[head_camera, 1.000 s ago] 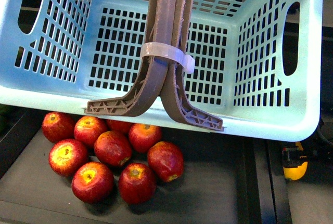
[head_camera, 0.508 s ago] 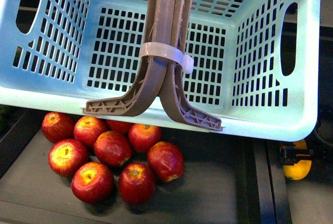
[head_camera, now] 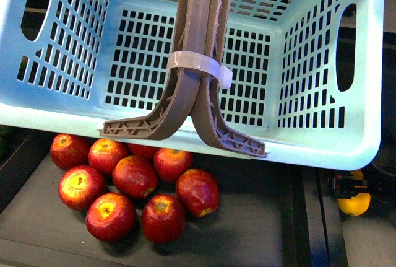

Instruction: Pick mango and avocado into basket

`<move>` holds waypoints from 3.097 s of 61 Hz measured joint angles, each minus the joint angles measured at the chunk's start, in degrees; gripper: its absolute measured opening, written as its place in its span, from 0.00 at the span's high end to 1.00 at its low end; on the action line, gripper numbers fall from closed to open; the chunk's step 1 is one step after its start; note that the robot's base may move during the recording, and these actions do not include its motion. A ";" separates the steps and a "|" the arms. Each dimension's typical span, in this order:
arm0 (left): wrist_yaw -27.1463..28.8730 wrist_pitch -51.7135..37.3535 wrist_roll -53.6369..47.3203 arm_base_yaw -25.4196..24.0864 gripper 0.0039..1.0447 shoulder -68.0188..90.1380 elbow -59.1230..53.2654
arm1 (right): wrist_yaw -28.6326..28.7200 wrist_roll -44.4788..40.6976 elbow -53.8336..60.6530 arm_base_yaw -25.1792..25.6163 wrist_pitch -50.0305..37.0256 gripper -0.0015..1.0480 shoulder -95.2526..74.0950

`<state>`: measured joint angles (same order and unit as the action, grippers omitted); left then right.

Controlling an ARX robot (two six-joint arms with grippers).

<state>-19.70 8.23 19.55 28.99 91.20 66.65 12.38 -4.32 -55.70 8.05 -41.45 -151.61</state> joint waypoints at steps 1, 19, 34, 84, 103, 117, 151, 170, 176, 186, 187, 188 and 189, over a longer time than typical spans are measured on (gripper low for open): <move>0.00 0.00 0.00 0.00 0.95 0.00 0.00 | 0.02 0.04 0.02 0.00 0.00 0.37 0.00; 0.02 0.00 0.00 0.00 0.95 0.00 0.00 | 1.40 1.16 1.22 2.38 1.05 0.38 2.97; 0.02 0.02 0.00 0.00 0.95 0.00 0.00 | 3.10 4.44 0.87 7.08 3.13 0.38 11.80; 0.02 0.02 0.00 0.00 0.95 0.00 0.00 | 14.71 30.56 2.99 0.55 5.97 0.38 54.36; 0.02 0.00 0.00 0.00 0.95 0.00 0.00 | 13.75 28.37 9.51 -10.43 6.49 0.38 61.48; 0.04 0.02 -0.02 0.00 0.95 0.00 0.00 | 11.80 24.79 14.14 -15.93 6.12 0.38 61.68; 0.50 0.31 0.04 -0.02 0.95 0.15 0.00 | 9.94 24.28 15.28 -8.20 9.79 0.07 71.36; 0.20 0.33 0.07 -0.07 0.95 0.15 0.00 | 11.39 21.57 19.34 2.19 19.47 0.07 85.74; 0.00 0.33 0.09 -0.04 0.95 0.15 0.00 | 13.22 20.02 22.38 7.50 24.06 0.07 92.83; 0.07 0.33 0.00 -0.04 0.95 0.15 0.00 | 18.38 16.22 29.97 16.13 33.09 0.07 106.01; 0.07 0.33 0.02 -0.04 0.95 0.15 0.00 | 18.97 15.61 30.86 17.03 34.21 0.07 107.43; 0.07 0.33 0.04 -0.04 0.95 0.15 0.00 | 19.34 14.97 31.76 17.90 35.12 0.07 108.78; 0.07 0.33 0.04 -0.04 0.95 0.15 0.00 | 19.45 14.69 32.22 18.34 35.52 0.07 109.46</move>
<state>-19.64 8.56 19.59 28.95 91.35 66.65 31.83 10.37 -23.49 26.39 -5.93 -42.15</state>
